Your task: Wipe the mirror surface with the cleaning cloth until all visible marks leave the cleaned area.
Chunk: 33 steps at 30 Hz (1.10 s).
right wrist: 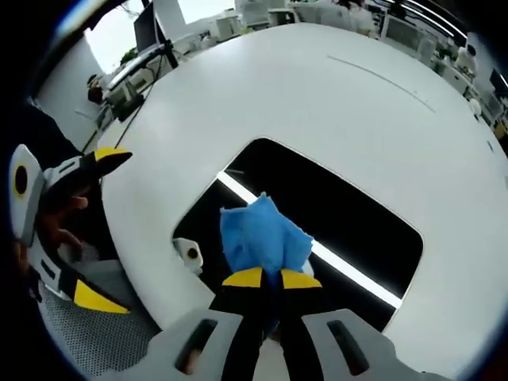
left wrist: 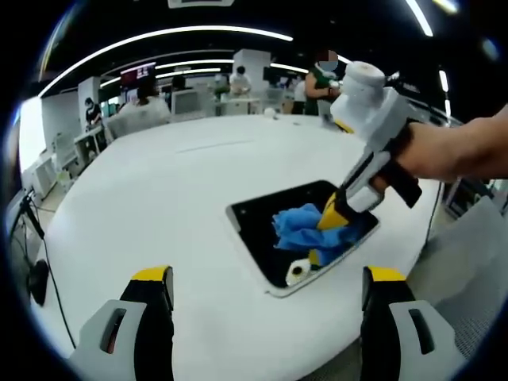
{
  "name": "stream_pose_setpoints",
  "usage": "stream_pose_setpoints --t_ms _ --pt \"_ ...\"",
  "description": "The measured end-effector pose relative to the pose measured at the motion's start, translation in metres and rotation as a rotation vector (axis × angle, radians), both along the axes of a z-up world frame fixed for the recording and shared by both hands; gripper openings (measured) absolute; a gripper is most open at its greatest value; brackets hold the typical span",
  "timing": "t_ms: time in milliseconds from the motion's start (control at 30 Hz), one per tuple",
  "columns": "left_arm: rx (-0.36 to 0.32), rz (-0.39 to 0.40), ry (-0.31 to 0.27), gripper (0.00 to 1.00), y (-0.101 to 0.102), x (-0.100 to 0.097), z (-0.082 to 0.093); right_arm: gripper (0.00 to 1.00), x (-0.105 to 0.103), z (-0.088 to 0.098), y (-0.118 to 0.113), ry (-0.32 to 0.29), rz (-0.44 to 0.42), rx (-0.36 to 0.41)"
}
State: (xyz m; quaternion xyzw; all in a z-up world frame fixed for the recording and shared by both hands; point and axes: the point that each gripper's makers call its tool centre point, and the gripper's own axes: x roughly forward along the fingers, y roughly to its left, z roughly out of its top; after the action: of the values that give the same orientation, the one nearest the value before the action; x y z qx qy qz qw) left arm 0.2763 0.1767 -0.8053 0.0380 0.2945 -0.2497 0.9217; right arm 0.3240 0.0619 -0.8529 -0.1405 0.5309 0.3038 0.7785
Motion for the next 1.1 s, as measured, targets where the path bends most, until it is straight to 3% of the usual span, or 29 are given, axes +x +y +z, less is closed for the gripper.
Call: stream_pose_setpoints --t_ms 500,1100 --pt "-0.007 0.0 0.004 0.99 -0.001 0.0 -0.001 0.0 0.04 -0.007 0.0 0.001 -0.037 0.002" --pt "-0.004 0.012 0.003 0.99 0.002 0.001 -0.001 0.0 0.064 -0.006 0.002 -0.01 -0.039 0.001"
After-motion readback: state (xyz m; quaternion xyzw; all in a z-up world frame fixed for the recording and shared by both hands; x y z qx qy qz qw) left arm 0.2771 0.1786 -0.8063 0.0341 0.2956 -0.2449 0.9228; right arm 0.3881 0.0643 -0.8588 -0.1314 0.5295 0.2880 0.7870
